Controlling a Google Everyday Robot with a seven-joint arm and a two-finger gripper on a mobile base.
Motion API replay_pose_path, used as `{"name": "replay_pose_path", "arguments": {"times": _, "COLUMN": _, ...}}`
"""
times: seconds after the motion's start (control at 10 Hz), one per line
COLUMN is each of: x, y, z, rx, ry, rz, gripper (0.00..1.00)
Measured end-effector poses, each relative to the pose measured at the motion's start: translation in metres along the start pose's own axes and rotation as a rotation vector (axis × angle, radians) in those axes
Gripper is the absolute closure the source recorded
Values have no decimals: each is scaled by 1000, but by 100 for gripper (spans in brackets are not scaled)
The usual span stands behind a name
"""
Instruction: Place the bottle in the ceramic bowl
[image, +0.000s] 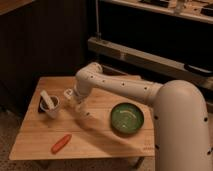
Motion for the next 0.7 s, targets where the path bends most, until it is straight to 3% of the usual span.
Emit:
{"name": "replay_pose_path", "arguments": {"times": 0.1, "x": -5, "y": 1, "z": 5, "rx": 2, "ry": -1, "rz": 5, "gripper": 80}}
{"name": "replay_pose_path", "arguments": {"times": 0.4, "x": -23, "y": 9, "z": 2, "rx": 0, "ry": 3, "rz": 13, "gripper": 82}}
{"name": "replay_pose_path", "arguments": {"times": 0.7, "x": -31, "y": 8, "z": -35, "rx": -1, "ry": 11, "rz": 17, "gripper": 82}}
